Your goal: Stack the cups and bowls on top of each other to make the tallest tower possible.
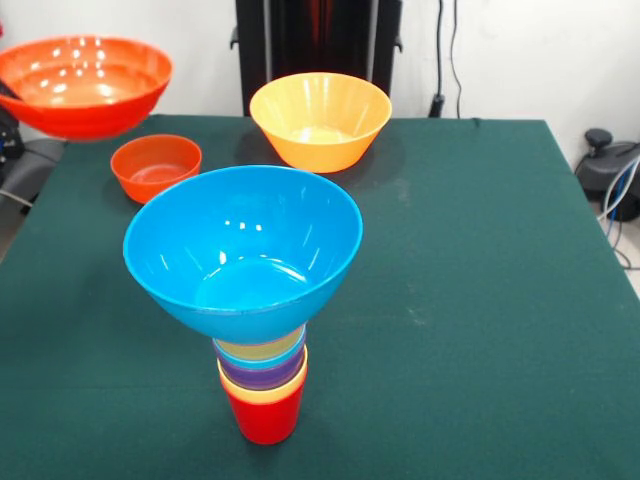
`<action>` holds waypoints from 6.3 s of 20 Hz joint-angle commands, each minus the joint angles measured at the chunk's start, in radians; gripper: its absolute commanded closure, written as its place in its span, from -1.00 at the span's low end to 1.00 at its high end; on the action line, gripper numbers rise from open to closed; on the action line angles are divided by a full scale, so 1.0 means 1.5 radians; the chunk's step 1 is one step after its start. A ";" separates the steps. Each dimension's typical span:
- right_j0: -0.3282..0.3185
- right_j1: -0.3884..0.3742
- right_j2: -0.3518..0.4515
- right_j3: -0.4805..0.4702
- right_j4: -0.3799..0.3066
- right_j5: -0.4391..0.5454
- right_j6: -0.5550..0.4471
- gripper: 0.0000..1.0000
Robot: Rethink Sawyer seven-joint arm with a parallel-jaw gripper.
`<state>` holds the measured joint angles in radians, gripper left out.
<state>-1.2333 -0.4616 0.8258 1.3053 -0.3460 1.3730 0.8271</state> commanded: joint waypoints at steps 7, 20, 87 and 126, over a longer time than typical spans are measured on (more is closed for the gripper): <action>0.096 -0.071 0.001 -0.023 0.049 0.114 0.021 1.00; 0.190 -0.067 -0.030 -0.129 0.092 0.165 0.090 1.00; 0.409 0.132 0.088 -0.649 -0.014 0.407 0.210 1.00; 0.352 0.196 0.685 -0.778 -0.602 0.562 0.165 1.00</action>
<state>-0.6923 -0.1635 1.7102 0.2227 -1.0859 2.0749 0.9675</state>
